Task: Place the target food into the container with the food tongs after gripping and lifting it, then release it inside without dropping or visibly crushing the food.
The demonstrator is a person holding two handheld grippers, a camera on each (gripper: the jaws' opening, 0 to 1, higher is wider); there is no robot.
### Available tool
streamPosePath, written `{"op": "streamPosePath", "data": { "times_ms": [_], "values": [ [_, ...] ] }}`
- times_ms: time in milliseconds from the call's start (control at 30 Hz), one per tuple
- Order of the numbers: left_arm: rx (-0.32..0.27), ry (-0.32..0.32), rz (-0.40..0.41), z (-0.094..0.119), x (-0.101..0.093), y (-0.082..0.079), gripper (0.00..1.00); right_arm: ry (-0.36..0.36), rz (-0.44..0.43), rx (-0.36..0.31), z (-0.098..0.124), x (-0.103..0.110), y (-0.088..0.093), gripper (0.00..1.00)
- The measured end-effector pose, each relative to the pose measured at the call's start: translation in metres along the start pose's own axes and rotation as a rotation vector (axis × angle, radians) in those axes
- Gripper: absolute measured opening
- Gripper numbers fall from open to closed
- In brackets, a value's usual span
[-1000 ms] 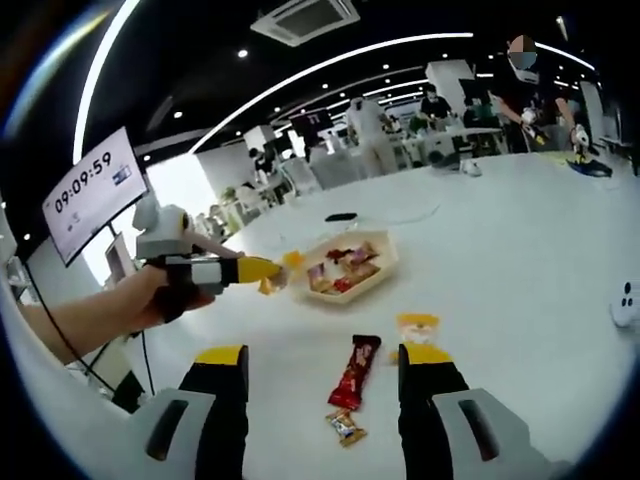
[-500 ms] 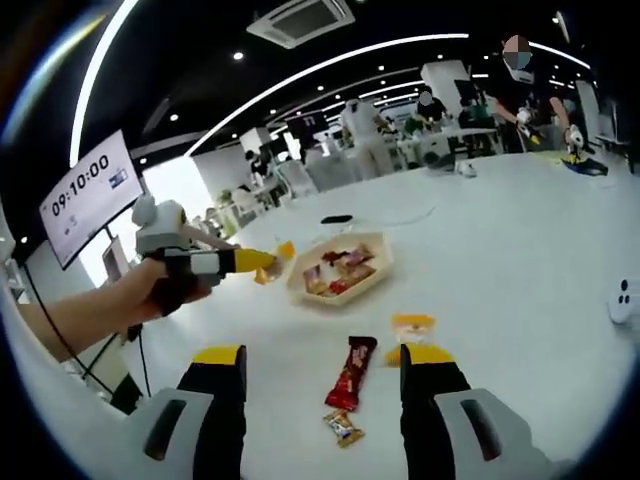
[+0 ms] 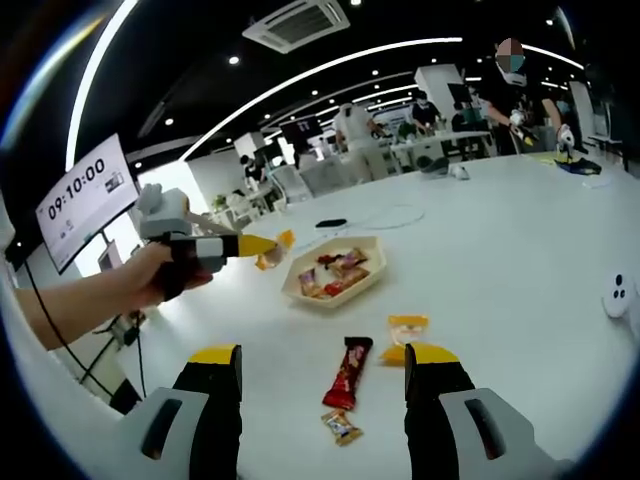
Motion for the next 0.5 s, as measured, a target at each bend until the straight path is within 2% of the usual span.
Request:
{"op": "streamPosePath", "data": {
  "times_ms": [233, 500],
  "values": [
    [0.019, -0.005, -0.013, 0.001, 0.003, 0.001, 0.19, -0.009, -0.007, -0.022, -0.009, 0.001, -0.008, 0.67],
    [0.009, -0.025, -0.003, 0.002, 0.015, -0.009, 0.19, -0.004, -0.035, -0.017, -0.008, 0.000, -0.002, 0.67]
  ]
}}
Point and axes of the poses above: the point that each gripper's makers call its tool centre point, and the gripper's own axes: z roughly backward along the fingers, x roughly to its left, y roughly out of its underside, the point moved 2 cm from there along z, roughly backward along the fingers, and after that the axes turned 8 degrees about -x, right-handed, at the moved point
